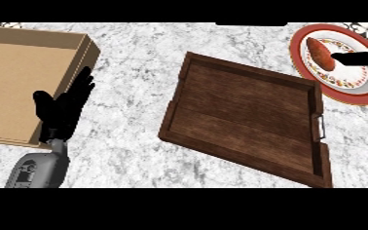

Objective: Pick the sweet potato from the tray and place it in the plate

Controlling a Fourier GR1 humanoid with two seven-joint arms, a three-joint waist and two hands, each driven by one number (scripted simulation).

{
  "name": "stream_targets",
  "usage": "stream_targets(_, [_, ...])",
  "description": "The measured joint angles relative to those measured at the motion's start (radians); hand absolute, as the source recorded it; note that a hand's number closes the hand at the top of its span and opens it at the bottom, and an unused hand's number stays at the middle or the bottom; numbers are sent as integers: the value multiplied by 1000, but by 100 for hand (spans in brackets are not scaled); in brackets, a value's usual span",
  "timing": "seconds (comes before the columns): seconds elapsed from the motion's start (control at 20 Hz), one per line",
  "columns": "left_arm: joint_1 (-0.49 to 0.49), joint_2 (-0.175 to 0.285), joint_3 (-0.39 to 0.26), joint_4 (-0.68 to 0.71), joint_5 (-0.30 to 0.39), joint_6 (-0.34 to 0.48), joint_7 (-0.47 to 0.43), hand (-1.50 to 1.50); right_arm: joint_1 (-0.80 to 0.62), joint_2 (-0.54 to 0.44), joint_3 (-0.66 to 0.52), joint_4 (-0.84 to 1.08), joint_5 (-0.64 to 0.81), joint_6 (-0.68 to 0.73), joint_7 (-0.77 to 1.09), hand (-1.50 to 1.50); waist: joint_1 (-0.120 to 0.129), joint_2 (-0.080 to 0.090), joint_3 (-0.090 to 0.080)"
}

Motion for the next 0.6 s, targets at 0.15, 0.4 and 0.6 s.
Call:
stream_targets(0.15, [4, 1, -1, -6, -8, 6, 8, 0, -23, 31, -36, -60, -64, 4, -101, -150, -6, -5, 0])
stream_targets(0.4, [4, 1, 12, -4, -3, 5, 12, 0, -33, 61, -118, -130, -196, 50, -156, -150, -19, -10, -2])
stream_targets(0.6, [15, 3, 23, -8, -1, 7, 13, 0, -20, 64, -181, -165, -310, 170, -128, -150, -30, -14, -3])
